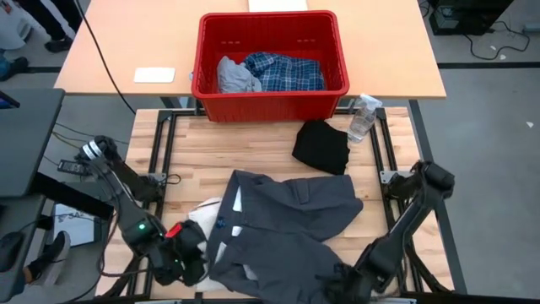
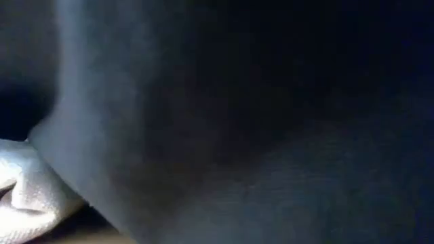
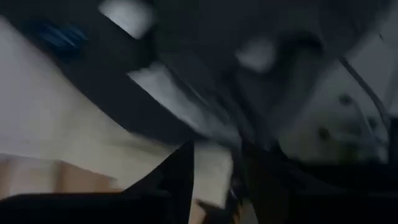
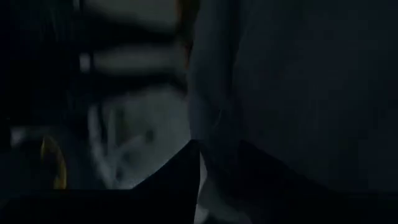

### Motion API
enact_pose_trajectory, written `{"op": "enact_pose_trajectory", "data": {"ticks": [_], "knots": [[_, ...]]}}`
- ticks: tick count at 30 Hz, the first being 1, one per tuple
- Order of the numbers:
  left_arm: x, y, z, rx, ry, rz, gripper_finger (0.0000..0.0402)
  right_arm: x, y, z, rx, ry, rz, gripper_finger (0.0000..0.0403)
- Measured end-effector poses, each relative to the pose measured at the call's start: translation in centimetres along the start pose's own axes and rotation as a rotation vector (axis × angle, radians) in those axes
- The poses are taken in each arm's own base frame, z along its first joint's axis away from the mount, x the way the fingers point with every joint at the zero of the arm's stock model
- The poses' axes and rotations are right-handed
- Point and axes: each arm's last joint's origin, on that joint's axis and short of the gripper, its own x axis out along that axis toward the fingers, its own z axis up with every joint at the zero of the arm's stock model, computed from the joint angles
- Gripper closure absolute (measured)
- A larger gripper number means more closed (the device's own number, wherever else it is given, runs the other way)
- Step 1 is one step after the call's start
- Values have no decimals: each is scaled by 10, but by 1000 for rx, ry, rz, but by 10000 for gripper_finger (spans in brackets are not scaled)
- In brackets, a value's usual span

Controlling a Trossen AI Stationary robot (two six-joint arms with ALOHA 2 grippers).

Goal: Fold Laundry from Bin
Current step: Fold the gray shorts

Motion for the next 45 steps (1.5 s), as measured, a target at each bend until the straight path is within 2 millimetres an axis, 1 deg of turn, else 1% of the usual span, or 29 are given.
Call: {"op": "enact_pose_trajectory", "data": {"ticks": [3, 4, 7, 9, 11, 14, 18, 20, 23, 25, 28, 30, 32, 34, 37, 42, 45], "knots": [[-7, 1, 12, -33, -125, 1, 250, -23, 0, 10, -24, -177, -32, 287], [-7, 1, 17, -50, -162, -8, 247, -28, 0, 11, -35, -208, -40, 285], [-3, -1, 35, -46, -219, -15, 243, -42, 0, 13, -69, -225, -30, 269], [3, 0, 48, -37, -246, -3, 243, -50, -9, 16, -77, -255, -116, 254], [8, 0, 61, -18, -261, -8, 243, -59, -24, 25, -81, -317, -263, 242], [13, 4, 76, 34, -249, 10, 243, -74, -54, 55, -89, -360, -432, 234], [16, 10, 91, 99, -234, 37, 243, -92, -90, 107, -206, -403, -501, 233], [19, 12, 96, 135, -219, 50, 241, -101, -108, 134, -279, -452, -512, 232], [30, 17, 103, 190, -162, 86, 234, -117, -137, 166, -350, -490, -504, 232], [39, 21, 108, 200, -121, 113, 227, -129, -158, 182, -347, -508, -486, 231], [53, 24, 114, 198, -46, 118, 218, -137, -191, 203, -343, -496, -448, 231], [62, 26, 116, 205, -18, 132, 213, -137, -213, 212, -353, -458, -406, 231], [68, 26, 116, 202, 9, 133, 212, -136, -230, 223, -380, -452, -327, 231], [77, 25, 116, 185, 30, 124, 212, -130, -247, 229, -387, -416, -284, 231], [87, 25, 115, 127, 46, 134, 211, -118, -269, 234, -398, -351, -284, 231], [92, 21, 116, -21, 21, 105, 211, -108, -289, 235, -415, -272, -263, 231], [93, 22, 118, -117, 19, 109, 211, -102, -297, 235, -417, -236, -165, 232]]}}
